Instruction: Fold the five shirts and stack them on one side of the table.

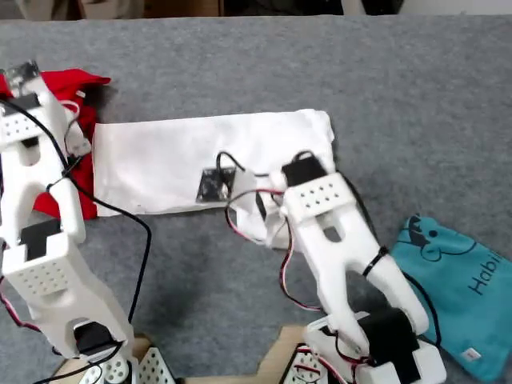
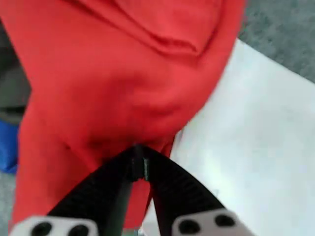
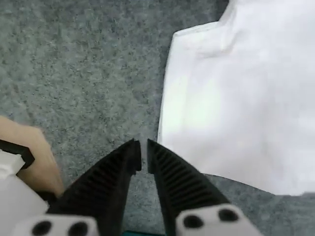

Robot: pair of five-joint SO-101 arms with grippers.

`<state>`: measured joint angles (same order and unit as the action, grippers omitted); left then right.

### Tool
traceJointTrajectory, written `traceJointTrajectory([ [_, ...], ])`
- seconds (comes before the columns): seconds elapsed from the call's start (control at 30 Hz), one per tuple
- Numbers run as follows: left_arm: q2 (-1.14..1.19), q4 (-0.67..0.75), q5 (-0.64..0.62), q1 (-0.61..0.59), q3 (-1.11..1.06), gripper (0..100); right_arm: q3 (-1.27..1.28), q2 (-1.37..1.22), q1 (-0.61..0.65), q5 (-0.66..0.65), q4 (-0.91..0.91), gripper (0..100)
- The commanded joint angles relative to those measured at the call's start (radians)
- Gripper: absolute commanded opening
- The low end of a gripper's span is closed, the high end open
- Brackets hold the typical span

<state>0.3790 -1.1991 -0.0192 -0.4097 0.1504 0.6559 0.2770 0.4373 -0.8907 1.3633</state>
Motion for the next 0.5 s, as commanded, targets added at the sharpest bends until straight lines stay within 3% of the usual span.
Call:
traceJointTrajectory([
  [0.0,-0.061,0.213,-0.009,-0.012,-0.167,2,0.054,0.053,0.013,0.032,-0.081,12.8],
  [0.17,-0.053,0.331,-0.009,-0.018,-0.219,2,0.056,0.045,0.015,0.049,-0.117,13.6],
  [0.33,-0.053,0.344,-0.009,-0.011,-0.226,2,0.061,0.036,0.013,0.094,-0.193,24.1],
  [0.47,-0.053,0.344,-0.009,-0.011,-0.226,2,0.067,-0.033,0.024,0.094,-0.209,24.2],
])
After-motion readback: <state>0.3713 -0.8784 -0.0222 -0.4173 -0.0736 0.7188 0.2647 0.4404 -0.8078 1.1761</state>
